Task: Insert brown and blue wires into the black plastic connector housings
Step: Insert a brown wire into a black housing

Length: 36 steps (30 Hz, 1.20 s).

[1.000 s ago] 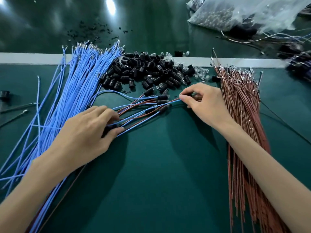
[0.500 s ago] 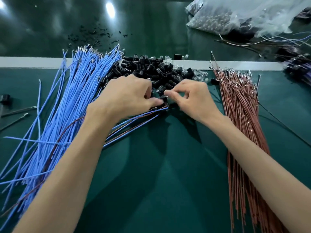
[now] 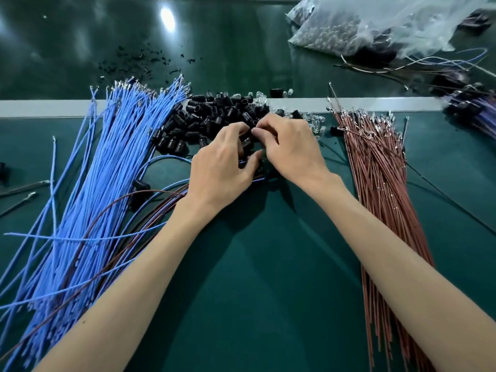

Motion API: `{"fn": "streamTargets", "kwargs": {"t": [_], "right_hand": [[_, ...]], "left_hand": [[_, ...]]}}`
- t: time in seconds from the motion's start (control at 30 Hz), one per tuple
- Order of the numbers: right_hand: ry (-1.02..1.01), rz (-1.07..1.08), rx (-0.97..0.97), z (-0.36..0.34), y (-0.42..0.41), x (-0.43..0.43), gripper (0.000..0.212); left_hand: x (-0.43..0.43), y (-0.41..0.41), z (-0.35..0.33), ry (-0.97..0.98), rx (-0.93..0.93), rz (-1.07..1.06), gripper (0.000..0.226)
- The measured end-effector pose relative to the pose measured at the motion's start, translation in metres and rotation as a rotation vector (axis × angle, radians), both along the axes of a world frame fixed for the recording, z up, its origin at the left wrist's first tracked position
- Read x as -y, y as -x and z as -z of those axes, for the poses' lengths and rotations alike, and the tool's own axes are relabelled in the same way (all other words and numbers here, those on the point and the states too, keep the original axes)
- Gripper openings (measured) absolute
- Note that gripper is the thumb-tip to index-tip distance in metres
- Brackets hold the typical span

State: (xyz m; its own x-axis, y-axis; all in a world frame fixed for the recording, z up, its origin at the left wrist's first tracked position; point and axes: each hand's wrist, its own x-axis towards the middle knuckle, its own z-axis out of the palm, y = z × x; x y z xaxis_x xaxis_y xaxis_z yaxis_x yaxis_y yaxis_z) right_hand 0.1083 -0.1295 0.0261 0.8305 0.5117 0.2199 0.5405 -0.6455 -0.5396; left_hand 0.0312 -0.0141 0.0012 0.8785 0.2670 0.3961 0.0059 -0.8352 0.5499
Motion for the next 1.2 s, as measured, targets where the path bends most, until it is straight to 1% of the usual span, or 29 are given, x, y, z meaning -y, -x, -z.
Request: {"fn": "streamTargets", "kwargs": {"t": [0.03,0.07,0.1,0.17,0.2,0.27,0.33,0.4,0.47,0.53,0.57,0.63,0.7,0.8,1.07,1.13,1.2], "right_hand": [[-0.105,-0.004,-0.091,-0.002,0.004,-0.001,0.018],[-0.167,-0.022,-0.157,-0.004,0.008,-0.001,0.020],[-0.175,-0.035,-0.192,-0.005,0.011,0.000,0.024],[-0.102,-0.029,-0.201,-0.006,0.015,0.005,0.033],[-0.022,-0.009,-0.157,-0.007,0.016,0.009,0.035],[0.181,0.072,0.035,-0.010,0.018,0.025,0.036],[0.318,0.168,0.209,-0.017,0.022,0.046,0.033],[0.431,0.294,0.280,-0.024,0.025,0.072,0.034],[0.591,0.431,0.217,-0.032,0.025,0.094,0.038],[0.734,0.497,0.092,-0.034,0.023,0.106,0.033],[0.773,0.502,0.034,-0.034,0.022,0.108,0.029],[0.773,0.491,-0.055,-0.034,0.020,0.107,0.022],[0.728,0.482,-0.107,-0.035,0.015,0.106,0.017],[0.519,0.480,-0.172,-0.040,0.010,0.105,0.006],[0.029,0.399,-0.234,-0.062,0.007,0.088,0.011],[-0.136,0.378,-0.271,-0.070,0.012,0.081,0.012],[-0.346,0.310,-0.324,-0.082,0.015,0.071,0.013]], "left_hand": [[-0.001,0.000,0.000,0.006,0.004,0.016,0.036],[-0.003,0.000,0.000,0.005,0.014,0.031,0.031],[-0.004,-0.001,0.000,0.000,0.018,0.043,0.025],[-0.005,-0.003,0.001,-0.006,0.020,0.057,0.019],[-0.004,-0.003,0.001,0.000,0.028,0.059,0.020],[-0.004,-0.003,0.001,0.027,0.043,0.052,0.023],[-0.003,-0.002,0.001,0.031,0.052,0.046,0.025],[-0.002,0.001,0.001,-0.008,0.050,0.063,0.028],[0.000,0.002,0.001,-0.056,0.040,0.091,0.029],[-0.001,0.002,0.000,-0.070,0.034,0.093,0.029],[-0.001,0.001,0.000,-0.066,0.035,0.086,0.029],[-0.001,0.000,0.001,-0.056,0.036,0.077,0.029],[-0.001,-0.001,0.002,-0.047,0.034,0.077,0.029],[-0.003,-0.001,0.001,-0.010,0.021,0.091,0.028],[-0.004,-0.001,-0.001,0.066,0.014,0.105,0.028],[-0.004,-0.001,-0.001,0.074,0.019,0.110,0.028],[-0.004,-0.001,-0.001,0.088,0.024,0.112,0.027]]}}
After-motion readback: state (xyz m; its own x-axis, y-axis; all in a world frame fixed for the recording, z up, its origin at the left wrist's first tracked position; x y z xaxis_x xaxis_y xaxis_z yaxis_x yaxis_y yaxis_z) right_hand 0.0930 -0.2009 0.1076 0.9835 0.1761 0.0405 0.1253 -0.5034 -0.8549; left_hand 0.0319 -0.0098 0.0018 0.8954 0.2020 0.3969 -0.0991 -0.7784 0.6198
